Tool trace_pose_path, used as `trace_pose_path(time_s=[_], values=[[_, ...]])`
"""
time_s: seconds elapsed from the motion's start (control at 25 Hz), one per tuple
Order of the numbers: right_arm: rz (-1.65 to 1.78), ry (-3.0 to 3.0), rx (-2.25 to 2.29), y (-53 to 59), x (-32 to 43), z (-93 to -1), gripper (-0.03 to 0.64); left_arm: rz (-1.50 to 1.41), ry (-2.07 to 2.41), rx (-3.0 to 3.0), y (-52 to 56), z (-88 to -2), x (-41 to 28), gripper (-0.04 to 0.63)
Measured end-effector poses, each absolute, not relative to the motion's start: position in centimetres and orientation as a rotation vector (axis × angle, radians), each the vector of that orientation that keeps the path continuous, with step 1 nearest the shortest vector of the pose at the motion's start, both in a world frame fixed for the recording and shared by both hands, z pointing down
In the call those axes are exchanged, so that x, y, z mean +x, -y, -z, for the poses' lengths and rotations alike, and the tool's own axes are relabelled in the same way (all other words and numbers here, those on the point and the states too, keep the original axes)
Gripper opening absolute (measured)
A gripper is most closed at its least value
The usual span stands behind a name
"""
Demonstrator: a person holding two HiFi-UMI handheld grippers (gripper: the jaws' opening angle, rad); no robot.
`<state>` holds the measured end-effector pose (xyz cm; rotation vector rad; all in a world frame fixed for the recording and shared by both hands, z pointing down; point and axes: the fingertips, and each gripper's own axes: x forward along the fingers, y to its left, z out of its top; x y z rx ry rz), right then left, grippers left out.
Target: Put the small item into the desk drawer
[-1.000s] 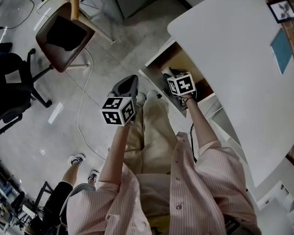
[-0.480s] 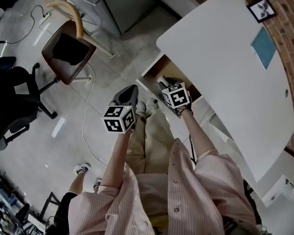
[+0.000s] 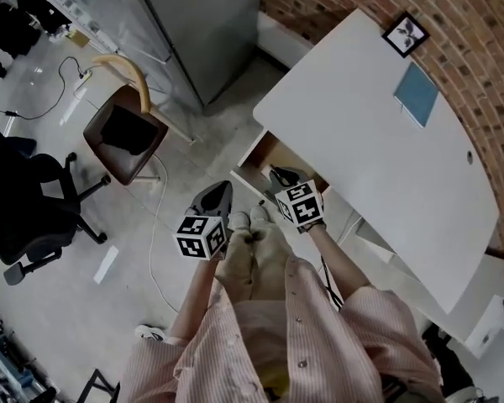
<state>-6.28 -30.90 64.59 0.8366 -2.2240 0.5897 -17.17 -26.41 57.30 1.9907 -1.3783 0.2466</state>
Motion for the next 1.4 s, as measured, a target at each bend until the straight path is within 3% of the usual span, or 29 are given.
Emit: trace_pose_path(time_s=[0.28, 1.4], values=[[-0.606, 2.339, 0.887, 29.4, -6.1, -58.6, 0.008, -0.205, 1.399, 2.074, 26.1, -53.0, -18.0, -0.002], [-0.511, 2.846, 1.174, 32.4, -3.7, -36.7, 0.006, 0.053, 1.564, 2.391, 29.0, -37.0, -21.0, -0.002]])
